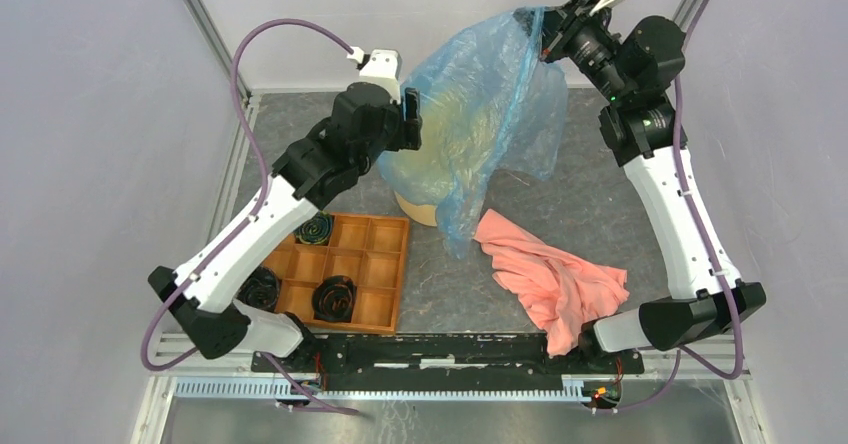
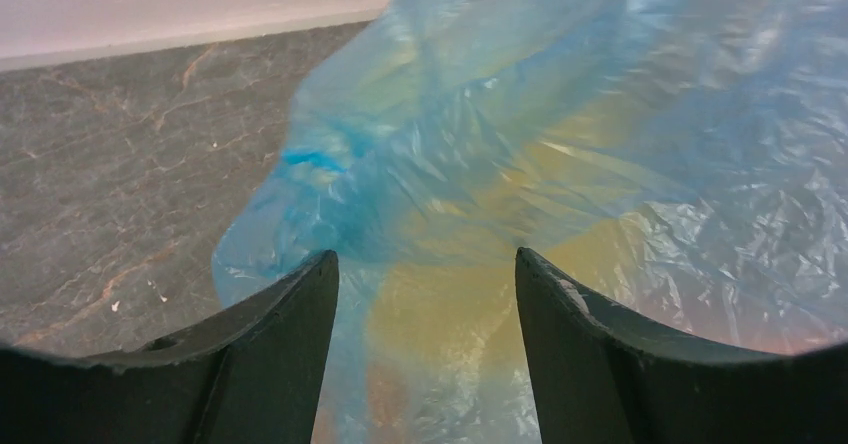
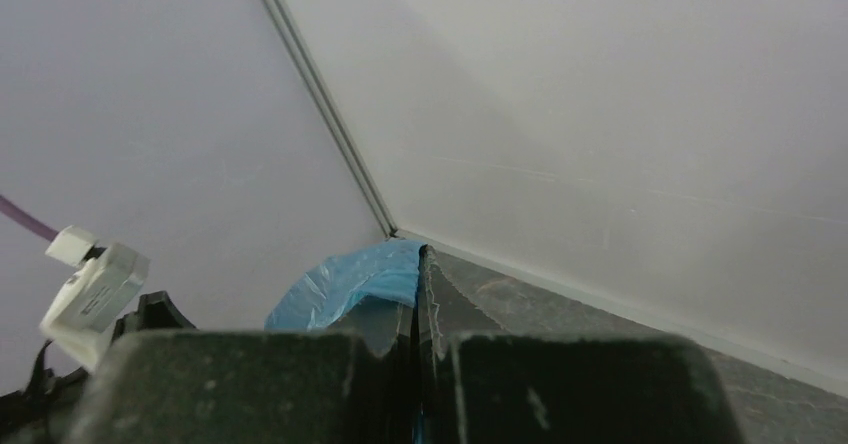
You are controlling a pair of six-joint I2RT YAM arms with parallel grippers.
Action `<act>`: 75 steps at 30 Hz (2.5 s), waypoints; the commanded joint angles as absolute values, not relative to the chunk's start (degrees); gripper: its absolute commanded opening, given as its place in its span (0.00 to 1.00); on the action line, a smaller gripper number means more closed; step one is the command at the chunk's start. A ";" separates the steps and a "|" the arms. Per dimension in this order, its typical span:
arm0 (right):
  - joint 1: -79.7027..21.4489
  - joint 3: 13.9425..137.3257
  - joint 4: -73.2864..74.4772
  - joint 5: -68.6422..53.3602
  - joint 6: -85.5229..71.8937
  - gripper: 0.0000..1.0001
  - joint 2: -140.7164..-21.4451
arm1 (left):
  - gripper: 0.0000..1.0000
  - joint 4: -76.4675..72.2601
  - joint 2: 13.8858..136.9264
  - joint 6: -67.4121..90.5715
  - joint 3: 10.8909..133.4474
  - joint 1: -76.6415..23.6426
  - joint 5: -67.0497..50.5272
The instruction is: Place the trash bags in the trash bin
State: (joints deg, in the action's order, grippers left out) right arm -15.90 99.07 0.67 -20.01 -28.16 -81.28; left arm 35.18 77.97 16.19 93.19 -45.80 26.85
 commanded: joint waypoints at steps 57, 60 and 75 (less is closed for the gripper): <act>-36.77 112.95 29.45 1.60 -5.74 0.01 -105.13 | 0.64 26.11 67.01 24.24 72.42 -35.86 -3.22; -36.72 110.59 27.57 1.81 -7.21 0.01 -103.60 | 0.57 23.66 71.30 25.54 73.74 -35.86 -5.92; -36.47 111.41 27.81 8.50 -4.70 0.28 -103.52 | 0.48 21.02 81.45 25.47 79.50 -33.99 1.54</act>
